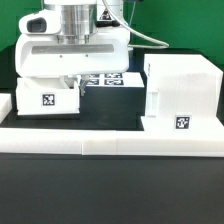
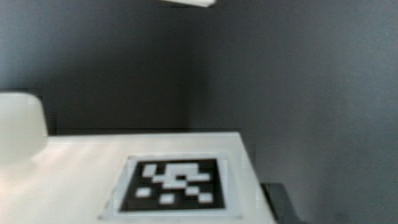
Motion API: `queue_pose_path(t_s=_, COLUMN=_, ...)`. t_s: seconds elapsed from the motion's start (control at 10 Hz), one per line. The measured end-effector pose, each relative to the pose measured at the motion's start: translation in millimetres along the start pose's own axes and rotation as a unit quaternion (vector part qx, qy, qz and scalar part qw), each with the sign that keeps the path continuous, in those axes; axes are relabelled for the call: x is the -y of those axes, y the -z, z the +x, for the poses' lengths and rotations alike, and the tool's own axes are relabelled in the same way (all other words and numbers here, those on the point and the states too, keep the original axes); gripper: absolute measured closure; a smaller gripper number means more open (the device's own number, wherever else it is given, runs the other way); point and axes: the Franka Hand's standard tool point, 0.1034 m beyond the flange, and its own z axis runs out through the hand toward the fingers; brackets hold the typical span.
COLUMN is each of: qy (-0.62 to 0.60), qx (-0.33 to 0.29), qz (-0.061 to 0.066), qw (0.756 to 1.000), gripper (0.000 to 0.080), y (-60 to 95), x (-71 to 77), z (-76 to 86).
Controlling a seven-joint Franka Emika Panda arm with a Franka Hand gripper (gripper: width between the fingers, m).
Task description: Assemble drawer
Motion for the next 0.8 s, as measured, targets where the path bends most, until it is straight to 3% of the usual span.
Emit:
queue_pose_path(t_s=0.3, qy=0.079, qx=0.006, qz=-0.003, qw=0.997, gripper=0.0757, y=-3.5, x=-1.2, z=-2.3)
queue_pose_path(t_s=0.5, qy=0.207, qx=0.014, qz=-0.001, qw=0.978, gripper=0.0757, y=-2.8, x=6.9, z=0.5)
queue_pose_path(t_s=0.6, qy=0.264, qx=0.027, qz=0.006, qw=0.964, gripper=0.0757, y=0.1, x=10.9, z=0.1)
queue_pose_path(t_s=0.8, qy=0.321, qx=0.032, qz=0.007, qw=0.947, gripper=0.0757, y=-0.7, x=9.0, z=-0.5)
